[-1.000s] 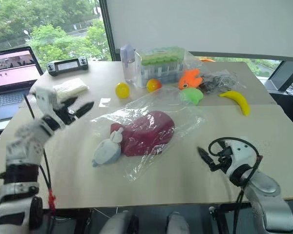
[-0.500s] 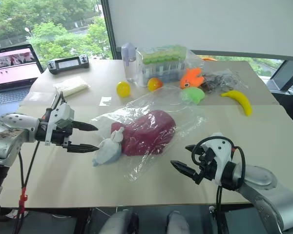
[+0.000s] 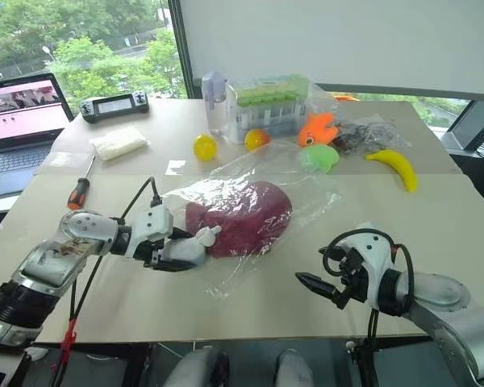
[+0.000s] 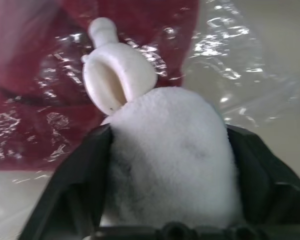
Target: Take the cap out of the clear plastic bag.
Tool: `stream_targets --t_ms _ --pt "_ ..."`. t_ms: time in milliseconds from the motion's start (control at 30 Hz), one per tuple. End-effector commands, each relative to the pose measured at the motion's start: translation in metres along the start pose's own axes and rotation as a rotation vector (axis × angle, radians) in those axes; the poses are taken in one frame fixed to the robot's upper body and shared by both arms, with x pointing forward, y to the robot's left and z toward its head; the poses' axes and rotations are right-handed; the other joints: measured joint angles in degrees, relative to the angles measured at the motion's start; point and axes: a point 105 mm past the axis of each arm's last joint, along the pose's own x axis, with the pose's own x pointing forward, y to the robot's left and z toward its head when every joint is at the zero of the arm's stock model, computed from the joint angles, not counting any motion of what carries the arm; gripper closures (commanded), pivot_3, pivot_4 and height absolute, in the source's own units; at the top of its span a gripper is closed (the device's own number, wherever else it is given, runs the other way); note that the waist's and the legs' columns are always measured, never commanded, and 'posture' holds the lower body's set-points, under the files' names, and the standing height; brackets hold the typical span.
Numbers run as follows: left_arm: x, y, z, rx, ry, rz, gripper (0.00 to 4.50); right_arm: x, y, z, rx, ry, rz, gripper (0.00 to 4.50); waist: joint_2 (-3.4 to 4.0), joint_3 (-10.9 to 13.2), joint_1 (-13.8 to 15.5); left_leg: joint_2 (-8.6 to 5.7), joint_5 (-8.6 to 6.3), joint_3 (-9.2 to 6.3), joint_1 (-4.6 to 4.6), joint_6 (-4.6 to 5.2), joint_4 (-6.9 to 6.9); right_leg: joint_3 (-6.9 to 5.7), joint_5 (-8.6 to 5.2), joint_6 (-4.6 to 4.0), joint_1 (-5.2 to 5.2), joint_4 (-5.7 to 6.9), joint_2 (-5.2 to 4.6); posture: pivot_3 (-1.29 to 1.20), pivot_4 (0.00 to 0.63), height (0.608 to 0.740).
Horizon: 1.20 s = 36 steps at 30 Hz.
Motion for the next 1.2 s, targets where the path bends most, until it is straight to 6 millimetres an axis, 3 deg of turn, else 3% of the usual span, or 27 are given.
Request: stream_targets --t_ms 33,200,333,433,533,567,700,767,933,1200 --pt "0.002 0.004 -0.005 0.012 0.026 0.029 2.74 -0.004 -0.003 0.013 -0.062 -0.033 -0.024 0.00 0.00 0.0 0.0 0.00 0.00 0.00 -0.01 0.00 0.00 0.00 0.00 0.00 -0.01 0.00 0.00 0.00 0.150 0.740" --pt "0.006 0.000 -0.006 0.055 0.043 0.034 4.10 -0.003 -0.005 0.013 -0.070 -0.029 -0.036 0.00 0.00 0.0 0.1 -0.02 0.00 0.02 -0.02 -0.01 0.00 0.02 0.01 -0.01 -0.01 0.01 -0.01 0.00 0.150 0.740" --pt "0.007 0.008 0.019 -0.025 -0.072 0.081 4.37 -0.004 -0.008 0.016 -0.074 -0.043 -0.050 0.00 0.00 0.0 0.4 -0.01 0.00 0.02 0.00 -0.01 0.03 0.02 0.01 -0.01 0.01 0.04 -0.01 0.00 0.150 0.740" --pt "-0.015 0.035 0.065 -0.139 -0.258 0.171 4.37 -0.007 -0.011 0.016 -0.060 -0.050 -0.065 0.00 -0.11 0.1 1.0 -0.01 0.00 0.01 -0.09 0.00 0.15 0.00 0.01 0.01 -0.02 0.07 -0.01 0.00 0.150 0.740" --pt "-0.035 0.072 0.074 -0.117 -0.263 0.366 4.37 -0.007 -0.012 0.016 -0.055 -0.054 -0.071 0.00 -0.28 0.2 0.9 0.06 -0.02 -0.19 -0.50 0.03 0.62 -0.21 0.02 0.02 -0.15 0.17 0.11 0.00 0.150 0.740" --pt "-0.049 0.098 0.074 -0.096 -0.266 0.514 4.37 -0.006 -0.013 0.017 -0.060 -0.059 -0.081 0.00 -0.27 0.2 0.7 0.05 -0.02 -0.20 -0.50 0.03 0.66 -0.20 0.02 0.03 -0.14 0.15 0.13 0.00 0.150 0.740" --pt "-0.087 0.161 0.048 -0.179 -0.252 0.949 4.37 -0.003 -0.020 0.021 -0.074 -0.084 -0.154 0.00 -0.28 0.2 -0.2 -0.02 -0.03 -0.12 -0.33 0.05 0.63 -0.06 0.03 0.05 -0.04 0.14 0.13 0.00 0.150 0.740" --pt "-0.095 0.177 0.029 -0.246 -0.227 1.098 4.37 -0.003 -0.021 0.021 -0.079 -0.086 -0.180 0.00 -0.29 0.2 -0.3 -0.03 -0.03 -0.08 -0.30 0.05 0.60 -0.03 0.03 0.05 -0.04 0.17 0.11 0.00 0.150 0.740" --pt "-0.104 0.188 -0.023 -0.317 -0.078 1.334 4.37 -0.009 -0.037 0.024 -0.105 -0.116 -0.325 0.00 -0.35 0.2 -0.2 -0.05 -0.02 -0.06 -0.48 0.03 0.63 -0.07 0.10 0.17 -0.09 0.17 0.08 0.00 0.150 0.740" --pt "-0.108 0.186 -0.056 -0.426 -0.074 1.448 4.37 -0.011 -0.040 0.036 -0.115 -0.174 -0.403 0.00 -0.53 0.3 0.1 -0.11 0.14 0.04 -0.61 -0.25 0.66 -0.13 0.19 0.30 -0.13 0.13 -0.03 0.00 0.150 0.740"
